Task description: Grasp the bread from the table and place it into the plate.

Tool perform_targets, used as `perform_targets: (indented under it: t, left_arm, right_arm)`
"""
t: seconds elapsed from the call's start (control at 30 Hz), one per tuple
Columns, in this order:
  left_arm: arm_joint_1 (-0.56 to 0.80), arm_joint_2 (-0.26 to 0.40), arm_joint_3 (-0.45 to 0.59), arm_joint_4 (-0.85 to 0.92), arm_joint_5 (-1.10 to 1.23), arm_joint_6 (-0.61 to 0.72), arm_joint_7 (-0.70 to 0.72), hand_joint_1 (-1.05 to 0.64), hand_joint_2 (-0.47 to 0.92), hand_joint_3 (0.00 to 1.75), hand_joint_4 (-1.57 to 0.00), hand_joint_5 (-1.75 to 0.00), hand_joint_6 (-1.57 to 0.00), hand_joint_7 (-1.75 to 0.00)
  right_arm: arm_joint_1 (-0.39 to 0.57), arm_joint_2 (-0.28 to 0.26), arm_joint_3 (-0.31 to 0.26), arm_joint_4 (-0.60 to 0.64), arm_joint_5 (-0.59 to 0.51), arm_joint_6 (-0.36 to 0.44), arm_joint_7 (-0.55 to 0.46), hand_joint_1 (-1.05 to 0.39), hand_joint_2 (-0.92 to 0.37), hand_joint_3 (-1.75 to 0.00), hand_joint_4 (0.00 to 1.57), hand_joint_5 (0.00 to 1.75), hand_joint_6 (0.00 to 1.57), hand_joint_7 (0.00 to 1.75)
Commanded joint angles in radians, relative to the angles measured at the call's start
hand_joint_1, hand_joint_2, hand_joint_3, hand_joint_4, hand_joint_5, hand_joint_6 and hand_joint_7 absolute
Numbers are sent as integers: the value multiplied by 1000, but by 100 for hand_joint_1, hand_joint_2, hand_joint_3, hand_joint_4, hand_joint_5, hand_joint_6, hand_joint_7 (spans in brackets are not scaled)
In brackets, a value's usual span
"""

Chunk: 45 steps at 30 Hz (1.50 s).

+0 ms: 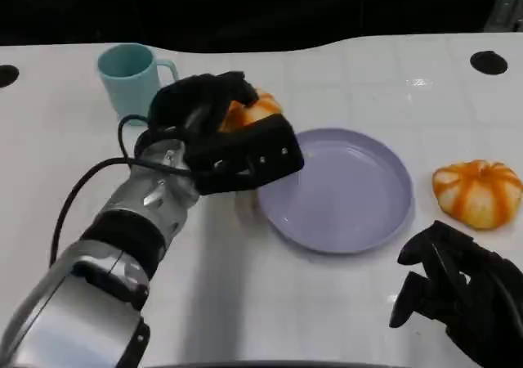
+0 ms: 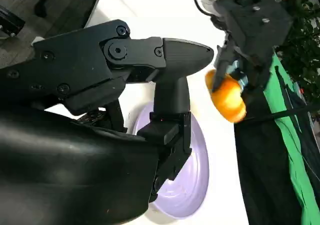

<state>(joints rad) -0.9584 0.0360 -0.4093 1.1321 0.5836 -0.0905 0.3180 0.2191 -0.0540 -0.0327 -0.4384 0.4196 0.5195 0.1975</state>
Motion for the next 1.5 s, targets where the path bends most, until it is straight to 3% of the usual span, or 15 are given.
perform_targets:
  t: [0.03,0.1,0.17,0.27,0.3,0.37,0.47,0.67,0.8,1.07,1.2,1.33,1.37,1.43,1.5]
  left_arm:
    - [-41,-4,-34,-31,24,-39,-11,-24,85,36,-89,-175,-91,-77]
    - [-49,-15,-51,-37,33,-63,-11,-24,85,35,-91,-175,-79,-126]
    - [-55,-31,-59,-39,39,-65,-12,-24,84,37,-92,-175,-72,-152]
    - [-66,-64,-60,-39,30,-56,-40,-25,88,20,-89,-175,-80,-87]
    - [-71,-76,-59,-37,25,-45,-61,-25,89,16,-89,-175,-86,-80]
    - [-77,-98,-50,-32,10,-31,-92,-28,91,17,-89,-175,-81,-95]
    - [-81,-113,-50,-22,11,-27,-105,-30,92,19,-90,-175,-81,-97]
    - [-93,-168,-46,28,-3,-22,-115,-32,92,28,-83,-175,-81,-65]
    - [-103,-195,-55,51,2,2,-129,-32,92,22,-71,-170,-69,-43]
    - [-109,-201,-100,90,40,-6,-142,-34,92,11,-72,-172,-85,-41]
    - [-119,-200,-107,99,38,1,-189,-33,92,5,-62,-151,-90,-44]
    - [-120,-202,-83,104,5,-2,-248,-39,92,8,-55,-133,-63,-22]
    - [-120,-199,-88,105,10,-3,-258,-40,92,12,-49,-123,-58,-17]
    - [-121,-195,-95,105,18,-4,-271,-45,92,16,-39,-84,-49,-7]
    - [-128,-191,-112,107,36,5,-287,-46,92,17,-38,-76,-48,-5]
  right_arm:
    - [4,-12,-12,-2,2,-9,1,-43,-92,-41,62,175,48,161]
    - [6,-9,-12,-5,4,-6,-2,-44,-92,-41,62,175,48,161]
    - [8,-7,-12,-7,9,-6,0,-44,-92,-40,63,175,47,161]
    - [10,-9,-10,-6,4,-13,2,-44,-92,-40,63,175,48,162]
    - [11,-8,-10,-7,4,-15,2,-44,-92,-40,63,175,48,162]
    - [12,-7,-10,-7,6,-17,4,-44,-92,-41,63,175,48,162]
    - [13,-9,-8,-7,2,-20,5,-44,-92,-41,62,175,47,162]
    - [16,-6,-8,-12,8,-16,4,-44,-92,-42,62,175,47,162]
    - [18,-3,-5,-14,5,-19,0,-44,-92,-42,61,175,46,162]
    - [21,-5,2,-25,-2,-12,-8,-44,-92,-41,61,175,46,162]
    - [21,-3,4,-26,-1,-12,-9,-44,-92,-42,61,175,46,162]
    - [20,-1,2,-19,3,-22,0,-44,-92,-43,61,175,45,162]
    - [20,-2,3,-21,1,-20,-3,-44,-92,-43,61,175,45,163]
    - [20,-2,5,-23,-2,-17,-6,-44,-92,-43,61,175,45,163]
    - [18,-3,5,-22,-3,-17,-6,-44,-92,-43,61,175,45,163]
